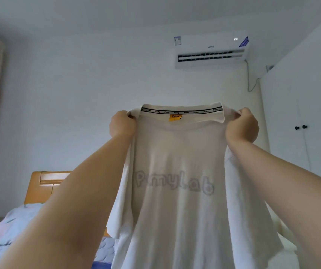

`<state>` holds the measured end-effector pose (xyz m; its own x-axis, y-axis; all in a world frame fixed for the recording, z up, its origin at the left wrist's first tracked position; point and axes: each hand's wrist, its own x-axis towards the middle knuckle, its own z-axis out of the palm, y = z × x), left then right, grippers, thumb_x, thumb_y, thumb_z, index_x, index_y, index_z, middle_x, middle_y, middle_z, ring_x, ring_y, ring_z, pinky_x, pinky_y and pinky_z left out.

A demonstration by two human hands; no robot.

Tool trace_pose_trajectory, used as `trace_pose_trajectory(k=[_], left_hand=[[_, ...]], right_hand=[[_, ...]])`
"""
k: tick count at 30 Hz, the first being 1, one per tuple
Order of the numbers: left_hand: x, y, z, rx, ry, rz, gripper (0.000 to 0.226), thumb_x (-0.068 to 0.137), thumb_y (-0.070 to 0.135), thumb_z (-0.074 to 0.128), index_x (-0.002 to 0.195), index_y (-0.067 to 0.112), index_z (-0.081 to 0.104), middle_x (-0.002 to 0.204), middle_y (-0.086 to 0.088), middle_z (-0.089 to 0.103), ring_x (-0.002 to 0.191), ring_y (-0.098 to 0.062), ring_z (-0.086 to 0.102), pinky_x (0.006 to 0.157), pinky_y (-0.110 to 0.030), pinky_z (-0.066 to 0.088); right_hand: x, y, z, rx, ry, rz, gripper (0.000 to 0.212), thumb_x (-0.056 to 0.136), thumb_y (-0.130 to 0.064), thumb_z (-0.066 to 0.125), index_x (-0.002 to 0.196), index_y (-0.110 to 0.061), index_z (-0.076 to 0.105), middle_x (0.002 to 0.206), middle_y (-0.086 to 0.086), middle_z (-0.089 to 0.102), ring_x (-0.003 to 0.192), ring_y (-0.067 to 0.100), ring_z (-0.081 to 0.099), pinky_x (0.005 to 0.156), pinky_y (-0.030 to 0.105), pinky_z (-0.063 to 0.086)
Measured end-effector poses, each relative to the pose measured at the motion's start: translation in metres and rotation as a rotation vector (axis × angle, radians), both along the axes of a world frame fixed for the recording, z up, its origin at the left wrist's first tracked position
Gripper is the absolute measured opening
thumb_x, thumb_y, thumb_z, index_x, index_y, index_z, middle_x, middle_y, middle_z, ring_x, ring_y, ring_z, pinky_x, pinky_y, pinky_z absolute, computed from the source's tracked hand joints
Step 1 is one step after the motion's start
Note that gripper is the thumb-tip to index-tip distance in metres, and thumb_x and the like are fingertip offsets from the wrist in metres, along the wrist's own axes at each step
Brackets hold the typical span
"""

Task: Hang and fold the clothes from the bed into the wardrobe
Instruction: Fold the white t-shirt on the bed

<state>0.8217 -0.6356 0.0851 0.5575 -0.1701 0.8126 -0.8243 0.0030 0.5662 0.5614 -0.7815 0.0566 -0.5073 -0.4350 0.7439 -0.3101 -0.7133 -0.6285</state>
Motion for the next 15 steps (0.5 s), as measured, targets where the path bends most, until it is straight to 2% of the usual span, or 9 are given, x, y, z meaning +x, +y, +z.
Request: trace_pose_trajectory(k=[4, 9, 12, 14, 15], left_hand=[[0.013, -0.009, -0.012, 0.027, -0.006, 0.046, 0.015, 0.087, 0.012, 0.046, 0.075, 0.007, 0.053, 0.077, -0.011, 0.054, 0.073, -0.029, 0.05, 0.061, -0.031, 0.035], [0.05, -0.045, -0.077, 0.28, 0.016, 0.169, 0.019, 0.088, 0.021, 0.053, 0.081, 0.006, 0.06, 0.082, -0.012, 0.058, 0.077, -0.031, 0.053, 0.064, -0.032, 0.038], [0.076, -0.076, -0.127, 0.473, 0.005, 0.27, 0.016, 0.09, 0.017, 0.052, 0.091, 0.006, 0.063, 0.103, -0.015, 0.062, 0.096, -0.035, 0.058, 0.069, -0.033, 0.04], [0.091, -0.099, -0.159, 0.654, -0.074, 0.391, 0.023, 0.092, 0.014, 0.047, 0.108, 0.006, 0.063, 0.119, -0.014, 0.055, 0.113, -0.032, 0.05, 0.078, -0.035, 0.041], [0.098, -0.11, -0.174, 0.739, -0.12, 0.436, 0.028, 0.093, 0.013, 0.045, 0.114, 0.007, 0.062, 0.121, -0.013, 0.053, 0.115, -0.03, 0.048, 0.08, -0.035, 0.041]], right_hand=[[0.008, -0.013, -0.011, 0.006, 0.041, -0.008, 0.015, 0.088, -0.004, 0.043, 0.081, -0.015, 0.05, 0.09, 0.014, 0.064, 0.073, 0.03, 0.047, 0.062, 0.031, 0.029], [0.028, -0.064, -0.077, 0.17, 0.222, 0.046, 0.016, 0.091, -0.006, 0.044, 0.088, -0.006, 0.06, 0.099, 0.019, 0.064, 0.084, 0.033, 0.055, 0.066, 0.031, 0.033], [0.046, -0.097, -0.13, 0.258, 0.351, 0.071, 0.017, 0.091, -0.005, 0.046, 0.086, -0.002, 0.062, 0.096, 0.022, 0.06, 0.085, 0.036, 0.055, 0.067, 0.032, 0.035], [0.061, -0.119, -0.162, 0.31, 0.432, 0.067, 0.019, 0.089, -0.007, 0.049, 0.076, -0.006, 0.062, 0.091, 0.022, 0.051, 0.081, 0.036, 0.051, 0.068, 0.033, 0.037], [0.069, -0.131, -0.177, 0.357, 0.475, 0.057, 0.019, 0.088, -0.009, 0.052, 0.074, 0.0, 0.061, 0.089, 0.022, 0.05, 0.08, 0.036, 0.05, 0.068, 0.033, 0.038]])
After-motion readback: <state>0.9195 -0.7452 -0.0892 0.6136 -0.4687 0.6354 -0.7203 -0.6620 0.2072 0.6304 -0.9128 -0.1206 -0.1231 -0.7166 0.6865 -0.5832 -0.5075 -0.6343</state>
